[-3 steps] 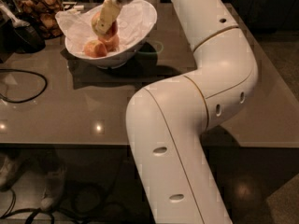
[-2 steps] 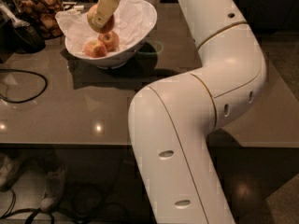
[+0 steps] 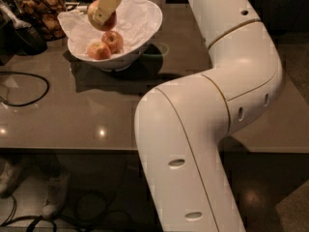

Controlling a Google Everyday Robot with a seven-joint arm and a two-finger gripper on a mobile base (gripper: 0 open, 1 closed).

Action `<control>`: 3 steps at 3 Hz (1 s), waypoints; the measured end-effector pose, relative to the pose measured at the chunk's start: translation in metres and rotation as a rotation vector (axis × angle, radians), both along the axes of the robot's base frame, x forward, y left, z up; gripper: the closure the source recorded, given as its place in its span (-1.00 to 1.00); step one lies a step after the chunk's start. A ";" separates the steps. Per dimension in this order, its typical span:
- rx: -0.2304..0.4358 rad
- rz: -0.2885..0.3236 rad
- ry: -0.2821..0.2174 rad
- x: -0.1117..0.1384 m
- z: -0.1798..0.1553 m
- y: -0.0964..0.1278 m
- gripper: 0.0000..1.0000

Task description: Pick apple from white bowl

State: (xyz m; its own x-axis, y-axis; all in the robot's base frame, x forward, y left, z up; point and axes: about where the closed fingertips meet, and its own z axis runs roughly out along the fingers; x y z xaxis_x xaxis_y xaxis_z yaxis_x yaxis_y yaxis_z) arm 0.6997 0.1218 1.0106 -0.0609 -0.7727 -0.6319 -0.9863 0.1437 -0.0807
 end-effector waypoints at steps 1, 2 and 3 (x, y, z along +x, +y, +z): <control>0.028 0.000 0.019 -0.015 0.013 -0.003 1.00; 0.045 -0.015 0.039 -0.032 0.021 -0.011 1.00; 0.072 -0.041 -0.002 -0.051 0.036 -0.027 1.00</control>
Offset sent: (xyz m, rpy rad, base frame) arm -0.0954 -0.0280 0.0064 0.0481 0.0713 -0.0297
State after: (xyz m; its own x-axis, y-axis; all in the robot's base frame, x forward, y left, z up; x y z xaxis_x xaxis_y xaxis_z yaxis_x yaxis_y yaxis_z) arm 0.6488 0.0953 1.0469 -0.0898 -0.7225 -0.6855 -0.9794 0.1892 -0.0711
